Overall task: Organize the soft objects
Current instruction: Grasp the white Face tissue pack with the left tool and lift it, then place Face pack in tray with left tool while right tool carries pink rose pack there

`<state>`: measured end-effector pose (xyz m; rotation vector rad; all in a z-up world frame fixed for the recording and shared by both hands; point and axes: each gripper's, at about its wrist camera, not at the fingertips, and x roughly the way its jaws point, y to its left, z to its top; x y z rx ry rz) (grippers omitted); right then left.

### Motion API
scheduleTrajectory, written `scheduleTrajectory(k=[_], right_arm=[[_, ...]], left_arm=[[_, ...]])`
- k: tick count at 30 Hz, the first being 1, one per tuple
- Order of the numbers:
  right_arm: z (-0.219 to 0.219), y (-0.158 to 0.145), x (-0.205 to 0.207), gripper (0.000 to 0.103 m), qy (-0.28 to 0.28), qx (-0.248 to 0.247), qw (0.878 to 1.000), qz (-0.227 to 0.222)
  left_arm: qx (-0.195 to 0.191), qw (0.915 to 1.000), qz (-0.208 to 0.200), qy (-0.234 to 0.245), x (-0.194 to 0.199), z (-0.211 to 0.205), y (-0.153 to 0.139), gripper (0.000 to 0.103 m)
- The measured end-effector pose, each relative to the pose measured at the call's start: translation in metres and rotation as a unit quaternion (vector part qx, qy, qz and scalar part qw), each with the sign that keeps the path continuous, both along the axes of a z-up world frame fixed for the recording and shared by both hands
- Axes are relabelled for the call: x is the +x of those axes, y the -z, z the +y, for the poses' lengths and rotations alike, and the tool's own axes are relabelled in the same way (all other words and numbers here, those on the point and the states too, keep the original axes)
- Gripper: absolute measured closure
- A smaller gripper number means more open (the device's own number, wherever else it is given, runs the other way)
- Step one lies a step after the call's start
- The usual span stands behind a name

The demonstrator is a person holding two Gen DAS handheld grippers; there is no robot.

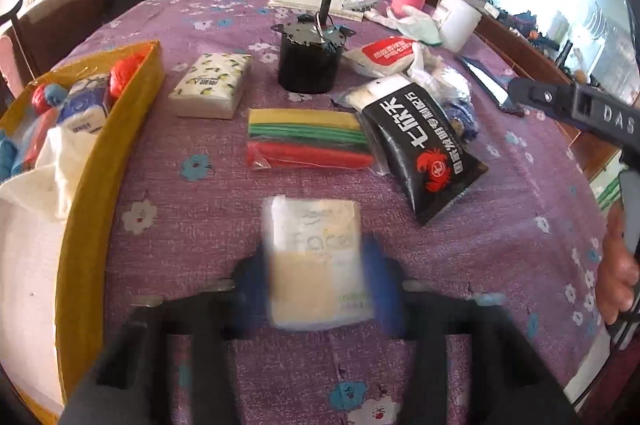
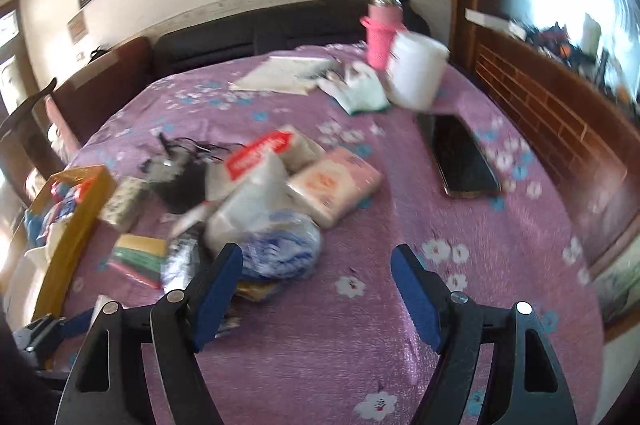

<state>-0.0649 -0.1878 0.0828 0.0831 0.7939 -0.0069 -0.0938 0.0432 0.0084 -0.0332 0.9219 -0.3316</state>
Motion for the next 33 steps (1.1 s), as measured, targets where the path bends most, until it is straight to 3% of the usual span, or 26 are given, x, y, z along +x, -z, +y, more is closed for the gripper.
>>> scheduleTrajectory(k=[3, 7, 13, 17, 23, 30, 33], right_arm=[[0.01, -0.007, 0.006, 0.023, -0.006, -0.014, 1.0, 0.001], [0.018, -0.008, 0.017, 0.023, -0.013, 0.022, 0.999, 0.024], [0.042, -0.021, 0.038, 0.023, -0.025, 0.024, 0.999, 0.026], [0.015, -0.019, 0.044, 0.023, 0.026, -0.017, 0.999, 0.02], [-0.049, 0.0, 0.061, 0.023, 0.103, 0.046, 0.991, 0.072], [-0.04, 0.026, 0.114, 0.025, 0.103, 0.08, 0.982, 0.137], [-0.036, 0.038, 0.138, 0.025, 0.128, 0.061, 0.977, 0.157]], left_arm=[[-0.045, 0.9988, -0.006, -0.02, -0.003, 0.017, -0.002, 0.064], [-0.088, 0.9956, -0.004, -0.031, -0.003, 0.031, -0.001, 0.064], [-0.1, 0.9947, 0.0, -0.024, -0.004, 0.032, 0.0, 0.063], [-0.115, 0.9931, 0.008, -0.018, -0.004, 0.035, 0.002, 0.063], [-0.117, 0.9931, 0.004, -0.007, -0.003, 0.032, 0.001, 0.063], [-0.118, 0.9928, 0.005, -0.015, -0.004, 0.035, 0.002, 0.063], [-0.117, 0.993, 0.006, -0.014, -0.003, 0.034, 0.003, 0.063]])
